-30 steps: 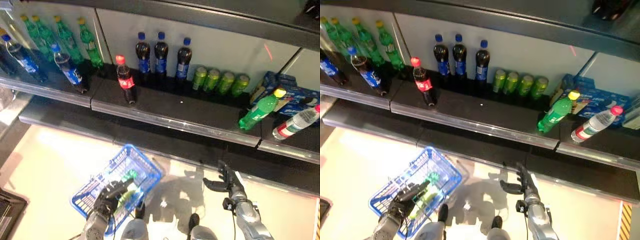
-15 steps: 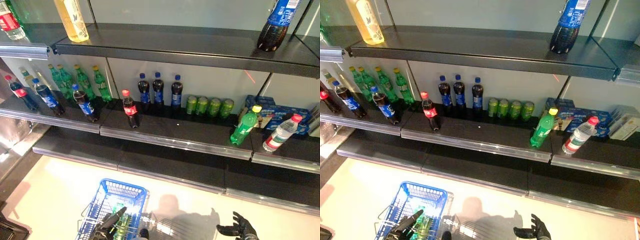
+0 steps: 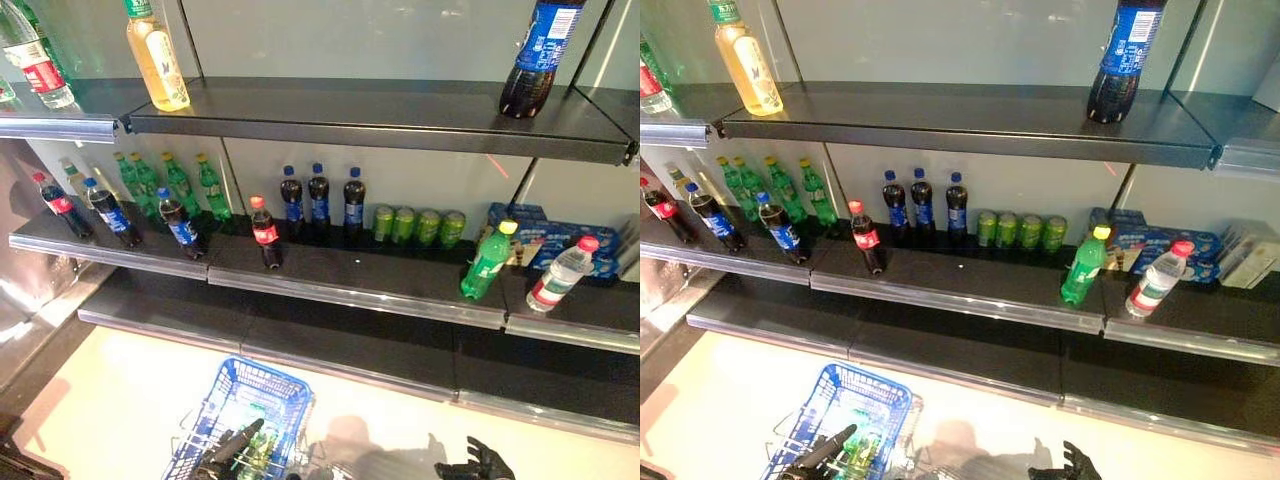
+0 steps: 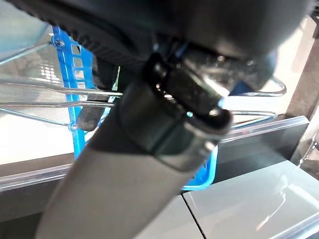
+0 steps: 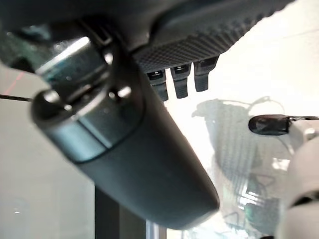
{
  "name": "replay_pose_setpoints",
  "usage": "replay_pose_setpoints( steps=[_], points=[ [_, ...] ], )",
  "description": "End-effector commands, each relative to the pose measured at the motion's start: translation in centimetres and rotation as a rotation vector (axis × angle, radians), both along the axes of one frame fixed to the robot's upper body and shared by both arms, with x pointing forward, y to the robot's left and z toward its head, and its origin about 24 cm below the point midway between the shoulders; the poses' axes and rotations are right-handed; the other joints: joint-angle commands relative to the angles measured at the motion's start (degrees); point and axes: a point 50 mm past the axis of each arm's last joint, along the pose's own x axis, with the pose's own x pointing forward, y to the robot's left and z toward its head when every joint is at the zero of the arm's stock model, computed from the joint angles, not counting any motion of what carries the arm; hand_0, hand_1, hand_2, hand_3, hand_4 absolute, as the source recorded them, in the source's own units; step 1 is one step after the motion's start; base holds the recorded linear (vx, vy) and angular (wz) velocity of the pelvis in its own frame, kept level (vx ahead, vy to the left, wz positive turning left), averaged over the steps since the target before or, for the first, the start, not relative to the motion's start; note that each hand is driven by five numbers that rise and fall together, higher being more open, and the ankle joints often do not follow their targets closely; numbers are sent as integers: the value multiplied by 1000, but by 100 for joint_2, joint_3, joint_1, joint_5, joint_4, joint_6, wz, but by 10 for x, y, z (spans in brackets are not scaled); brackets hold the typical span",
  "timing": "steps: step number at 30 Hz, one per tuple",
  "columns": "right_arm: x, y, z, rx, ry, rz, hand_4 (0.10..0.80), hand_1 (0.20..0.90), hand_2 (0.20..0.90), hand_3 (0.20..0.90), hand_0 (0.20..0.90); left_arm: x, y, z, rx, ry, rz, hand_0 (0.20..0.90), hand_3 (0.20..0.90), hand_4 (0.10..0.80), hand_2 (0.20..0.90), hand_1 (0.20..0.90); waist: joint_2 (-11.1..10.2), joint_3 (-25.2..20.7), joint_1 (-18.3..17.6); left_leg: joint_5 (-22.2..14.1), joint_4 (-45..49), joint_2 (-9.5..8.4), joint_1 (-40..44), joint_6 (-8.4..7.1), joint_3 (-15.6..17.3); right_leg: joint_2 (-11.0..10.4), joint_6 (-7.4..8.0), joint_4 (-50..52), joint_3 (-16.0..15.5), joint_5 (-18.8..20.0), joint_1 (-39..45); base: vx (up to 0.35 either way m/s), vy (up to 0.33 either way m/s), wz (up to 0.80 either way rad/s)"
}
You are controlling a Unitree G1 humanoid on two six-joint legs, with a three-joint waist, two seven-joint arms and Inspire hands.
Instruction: Pick up the drink and place into the basket.
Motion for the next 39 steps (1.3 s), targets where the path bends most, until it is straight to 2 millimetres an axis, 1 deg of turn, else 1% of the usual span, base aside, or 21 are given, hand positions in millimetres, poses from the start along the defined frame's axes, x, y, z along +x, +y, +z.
replay_pose_setpoints(
  steps=[1,3,4,5,7,9,11,13,15,17,20,26,27,31,33,34,35,36,37,38,39],
  points=[
    [39,-19,18,-53,-105,106,800,900,900,900,900,54,16,24,63,-274,-53,300,200,100,300,300,266,312,252,-356,305,-26,2,-110,-265,-20,-389,1632,-38,-836,-651,6,-60,14],
    [40,-18,18,-52,-108,114,800,900,900,900,900,55,15,25,55,-286,-48,300,200,100,300,300,283,336,272,-279,247,-11,-26,-130,-272,4,-401,1646,-62,-846,-676,-151,-37,13],
    [49,-17,22,-66,-144,152,800,900,900,900,900,71,5,30,17,-361,-80,300,200,100,300,300,370,543,243,280,60,377,-445,-358,339,119,-442,1608,-194,-858,-746,-395,-42,32],
    [52,-17,23,-71,-156,140,800,900,900,900,900,82,0,34,12,-384,-107,300,200,100,300,300,338,634,175,556,-3,674,-678,-457,959,120,-453,1537,-353,-826,-700,-489,-69,68],
    [56,-15,23,-75,-165,120,800,900,900,900,900,93,-6,38,16,-383,-151,300,200,100,300,300,193,672,86,648,49,970,-770,-484,1685,65,-449,1431,-602,-738,-655,-291,-42,142],
    [57,-12,22,-84,-151,138,800,900,900,900,900,94,-6,37,22,-373,-181,300,200,100,300,300,34,665,8,538,311,1035,-612,-427,2058,-23,-448,1336,-753,-644,-627,-133,67,137],
    [51,-15,21,-91,-126,168,800,900,900,900,900,87,-3,34,13,-366,-146,300,200,100,300,300,-167,615,-27,227,819,941,-443,-410,2037,-155,-400,1182,-804,-560,-559,-25,155,81],
    [45,-18,21,-96,-115,179,800,900,900,900,900,82,-1,33,11,-362,-140,300,200,100,300,300,-214,591,3,67,916,854,-389,-377,1958,-194,-366,1064,-864,-459,-527,-18,200,60],
    [41,-19,20,-100,-109,178,800,900,900,900,900,80,1,32,8,-355,-137,300,200,100,300,300,-227,553,44,-65,620,680,-188,-299,1932,-254,-243,1032,-927,-354,-531,-12,288,82],
    [38,-18,19,-85,-128,132,800,900,900,900,900,82,2,33,23,-350,-189,300,200,100,300,300,-268,505,125,-62,167,566,12,-292,2079,-292,-33,813,-1176,-113,-512,-21,239,96],
    [46,-10,19,-42,-160,122,800,900,900,900,900,82,9,35,51,-344,-189,300,200,100,300,300,-375,475,245,-219,53,370,36,-175,2019,-411,226,662,-1214,159,-548,37,229,48],
    [62,0,21,-43,-175,138,800,900,900,900,900,88,14,41,55,-377,-207,300,200,100,300,300,-523,543,504,-509,346,139,-155,15,1880,-596,338,588,-1278,424,-714,7,214,20],
    [64,0,21,-45,-176,126,800,900,900,900,900,91,13,42,48,-385,-218,300,200,100,300,300,-585,585,551,-525,551,79,-299,92,1876,-677,300,554,-1326,570,-765,2,247,14],
    [57,1,17,-27,-145,95,800,900,900,900,900,94,11,44,59,-375,-278,300,200,100,300,300,-829,658,679,-843,1048,-99,-490,234,1584,-917,432,580,-1100,902,-709,139,199,21],
    [52,4,14,-6,-136,101,800,900,900,900,900,94,14,45,83,-359,-318,300,200,100,300,300,-921,642,678,-930,1075,-207,-517,347,1409,-958,458,839,-793,972,-713,195,195,42],
    [51,5,14,6,-140,96,800,900,900,900,900,94,15,45,89,-355,-328,300,200,100,300,300,-933,634,642,-953,1072,-250,-528,414,1298,-876,425,1056,-584,885,-775,224,227,29],
    [49,7,12,21,-144,82,800,900,900,900,900,95,16,46,97,-352,-345,300,200,100,300,300,-929,613,544,-936,997,-311,-529,502,1154,-615,364,1361,-229,713,-880,185,173,32],
    [48,8,12,23,-144,76,800,900,900,900,900,96,16,46,97,-353,-350,300,200,100,300,300,-926,612,494,-936,955,-343,-509,523,1106,-513,343,1425,-102,685,-940,201,191,43],
    [45,9,11,28,-144,71,800,900,900,900,900,99,14,47,92,-358,-360,300,200,100,300,300,-907,614,376,-934,835,-424,-441,564,1001,-285,307,1559,145,677,-1117,203,167,47],
    [44,11,10,29,-141,79,800,900,900,900,900,104,12,49,87,-368,-370,300,200,100,300,300,-879,632,258,-913,690,-502,-336,574,960,-84,276,1519,260,714,-1340,233,158,55],
    [43,12,9,27,-138,84,800,900,900,900,900,107,10,50,82,-374,-373,300,200,100,300,300,-862,656,197,-911,604,-551,-259,576,930,-5,283,1411,291,754,-1464,214,98,41]
  ],
)
